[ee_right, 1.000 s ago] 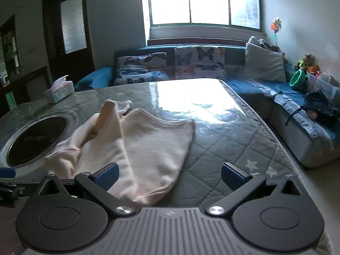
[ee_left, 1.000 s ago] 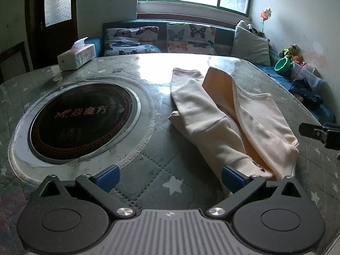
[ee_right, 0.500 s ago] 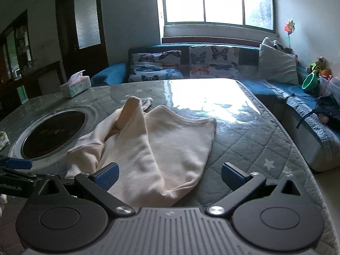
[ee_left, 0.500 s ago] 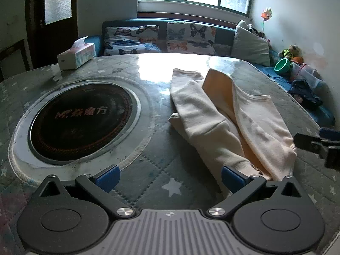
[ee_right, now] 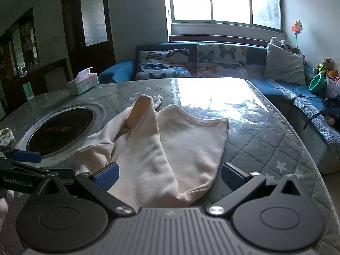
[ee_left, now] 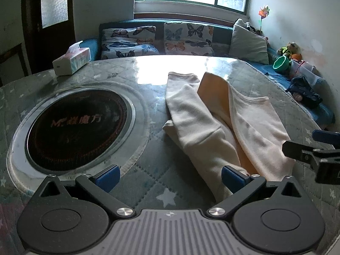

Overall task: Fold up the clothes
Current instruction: 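Move both tools toward the crumpled cream shirt on the table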

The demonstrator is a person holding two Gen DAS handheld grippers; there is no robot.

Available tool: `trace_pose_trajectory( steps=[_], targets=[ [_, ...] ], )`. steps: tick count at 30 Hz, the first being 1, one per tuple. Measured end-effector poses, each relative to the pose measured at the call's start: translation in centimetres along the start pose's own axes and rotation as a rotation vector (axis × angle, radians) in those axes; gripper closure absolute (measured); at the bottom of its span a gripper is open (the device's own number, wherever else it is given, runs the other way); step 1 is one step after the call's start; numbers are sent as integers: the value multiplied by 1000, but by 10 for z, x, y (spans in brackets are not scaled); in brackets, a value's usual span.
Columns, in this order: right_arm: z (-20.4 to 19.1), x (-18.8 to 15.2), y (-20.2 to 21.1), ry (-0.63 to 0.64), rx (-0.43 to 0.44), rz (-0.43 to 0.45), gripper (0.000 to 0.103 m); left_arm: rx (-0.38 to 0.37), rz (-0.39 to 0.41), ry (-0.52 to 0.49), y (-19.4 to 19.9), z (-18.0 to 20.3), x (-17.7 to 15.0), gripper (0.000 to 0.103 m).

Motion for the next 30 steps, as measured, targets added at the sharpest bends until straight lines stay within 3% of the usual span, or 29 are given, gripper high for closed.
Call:
trace_pose_trajectory(
  steps=[30],
  targets=[
    [0, 4, 0, -1, 14, 1, 0, -12, -26, -71, -8, 23, 7, 0]
  ],
)
Point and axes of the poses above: each gripper's, at about its wrist camera, not at the fingertips, and y roughly against the way its jaws point, z to its right, x to its top, the point moved 7 cm from there along -y, roughly the way its jaws point, and after that the axes turned 10 degrees about z, right-handed, at the moved point
